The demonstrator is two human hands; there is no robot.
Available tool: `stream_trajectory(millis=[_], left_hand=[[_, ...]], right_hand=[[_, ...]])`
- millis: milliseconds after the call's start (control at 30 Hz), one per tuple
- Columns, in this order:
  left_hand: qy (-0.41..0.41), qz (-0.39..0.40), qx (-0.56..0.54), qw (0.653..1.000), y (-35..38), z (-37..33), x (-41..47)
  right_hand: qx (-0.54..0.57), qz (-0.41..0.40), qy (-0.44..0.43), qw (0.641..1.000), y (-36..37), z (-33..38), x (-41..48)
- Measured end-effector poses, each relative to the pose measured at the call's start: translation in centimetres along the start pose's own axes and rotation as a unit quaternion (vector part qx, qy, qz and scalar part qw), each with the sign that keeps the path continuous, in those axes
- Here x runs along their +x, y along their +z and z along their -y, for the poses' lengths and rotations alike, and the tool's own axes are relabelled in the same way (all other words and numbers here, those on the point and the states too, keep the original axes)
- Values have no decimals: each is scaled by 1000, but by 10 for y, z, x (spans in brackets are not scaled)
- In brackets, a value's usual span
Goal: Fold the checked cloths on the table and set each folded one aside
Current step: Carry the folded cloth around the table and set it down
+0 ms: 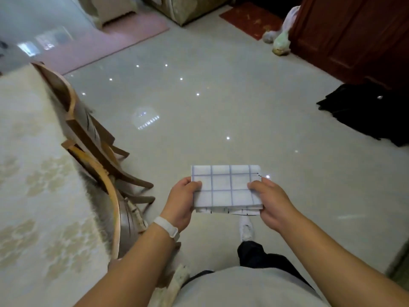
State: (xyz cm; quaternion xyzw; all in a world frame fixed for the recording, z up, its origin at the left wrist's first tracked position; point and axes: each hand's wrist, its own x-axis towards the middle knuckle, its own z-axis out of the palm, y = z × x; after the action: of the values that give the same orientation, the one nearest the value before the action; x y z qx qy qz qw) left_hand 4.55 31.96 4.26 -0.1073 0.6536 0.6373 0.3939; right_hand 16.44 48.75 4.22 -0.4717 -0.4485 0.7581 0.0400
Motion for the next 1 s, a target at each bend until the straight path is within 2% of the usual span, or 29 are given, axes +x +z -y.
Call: stream_trajectory(millis=[267, 533, 733, 1000], left_hand=[[30, -80, -1, 996, 62, -72, 39], [28, -140, -17, 990, 54, -112, 74], [22, -169, -59, 984, 25, -143, 131], [34, -158, -85, 983, -45, -234, 237]], right_hand=[[-65, 85, -1, 994, -2, 100, 79], [-126, 153, 9, 980, 36, 154, 125], [-161, 139, 22, 977, 99, 180, 180], [-185, 130, 14, 974, 223, 229, 255]])
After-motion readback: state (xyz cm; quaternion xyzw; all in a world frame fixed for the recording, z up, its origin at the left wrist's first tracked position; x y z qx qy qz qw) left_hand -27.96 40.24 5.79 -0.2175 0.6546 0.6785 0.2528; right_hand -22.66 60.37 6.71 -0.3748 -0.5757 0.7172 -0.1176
